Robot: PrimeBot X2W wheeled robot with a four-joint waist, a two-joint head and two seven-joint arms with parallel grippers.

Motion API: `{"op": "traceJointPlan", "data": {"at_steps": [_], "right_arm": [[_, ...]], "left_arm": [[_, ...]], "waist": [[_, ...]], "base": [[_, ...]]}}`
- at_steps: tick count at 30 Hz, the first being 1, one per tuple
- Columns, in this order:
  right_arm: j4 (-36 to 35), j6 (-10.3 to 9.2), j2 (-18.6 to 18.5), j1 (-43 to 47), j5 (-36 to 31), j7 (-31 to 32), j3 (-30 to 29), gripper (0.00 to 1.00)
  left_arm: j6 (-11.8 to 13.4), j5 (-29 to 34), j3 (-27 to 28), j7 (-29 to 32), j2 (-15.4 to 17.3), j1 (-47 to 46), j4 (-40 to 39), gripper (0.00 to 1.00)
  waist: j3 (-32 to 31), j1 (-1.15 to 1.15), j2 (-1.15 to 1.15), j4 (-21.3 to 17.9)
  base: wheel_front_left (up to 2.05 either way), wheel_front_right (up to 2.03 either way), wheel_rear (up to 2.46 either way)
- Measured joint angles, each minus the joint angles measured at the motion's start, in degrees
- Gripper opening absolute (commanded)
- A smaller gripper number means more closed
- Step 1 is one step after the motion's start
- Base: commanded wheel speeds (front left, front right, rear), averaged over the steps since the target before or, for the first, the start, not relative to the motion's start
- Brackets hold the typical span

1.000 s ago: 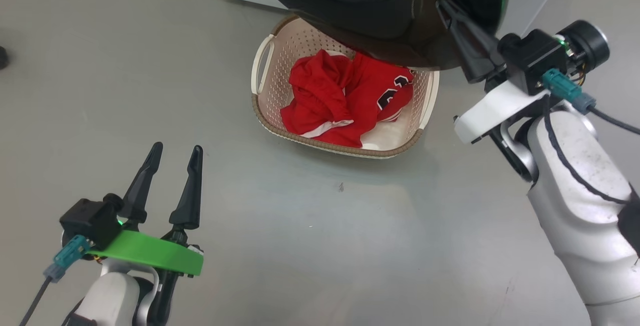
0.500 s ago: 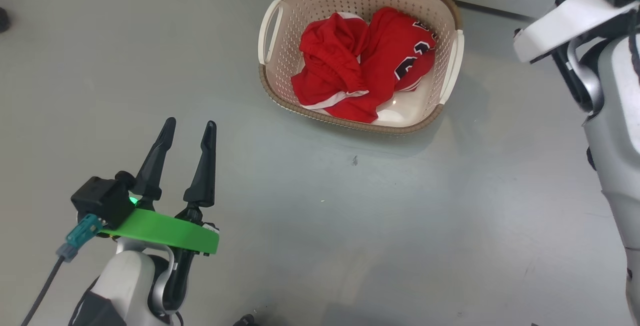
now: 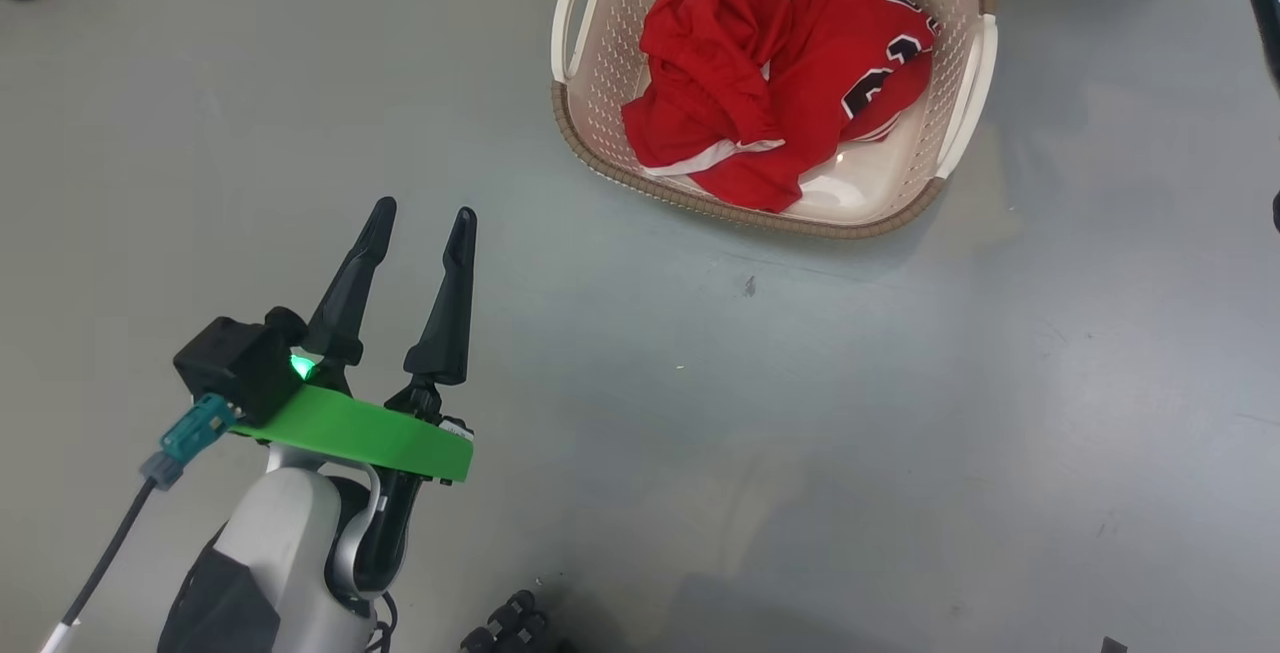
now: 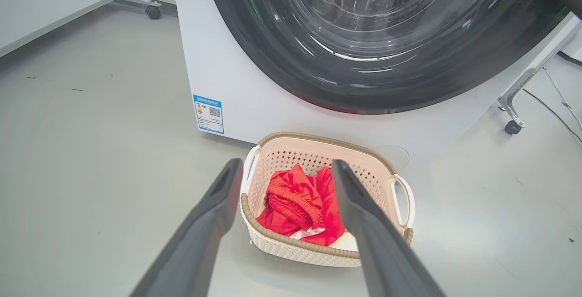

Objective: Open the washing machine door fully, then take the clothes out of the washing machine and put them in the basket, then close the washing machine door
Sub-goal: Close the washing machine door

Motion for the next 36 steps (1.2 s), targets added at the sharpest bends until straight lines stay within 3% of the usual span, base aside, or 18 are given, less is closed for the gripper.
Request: {"op": "traceJointPlan", "data": {"at_steps": [12, 24, 36], "right_arm": [[2.56, -2.03, 0.58, -2.12, 0.15, -0.27, -2.21, 0.00], [4.15, -2.12, 0.51, -3.46, 0.07, -0.78, -2.13, 0.00], [9.91, -2.98, 0.63, -0.87, 0.77, -5.34, -3.15, 0.00]], "left_arm": [[0.00, -1.57, -0.98, 0.00, -0.10, -0.76, 1.78, 1.00], [0.00, -1.98, -1.34, 0.00, -0.10, -1.76, 2.24, 1.00], [0.00, -1.87, -0.53, -0.01, 0.07, -2.36, 4.67, 1.00]], "waist": [[0.88, 0.00, 0.00, 1.05], [1.33, 0.00, 0.00, 1.45], [-2.08, 0.00, 0.00, 1.12]], "base": [[0.00, 0.00, 0.00], [0.00, 0.00, 0.00], [0.00, 0.00, 0.00]]}}
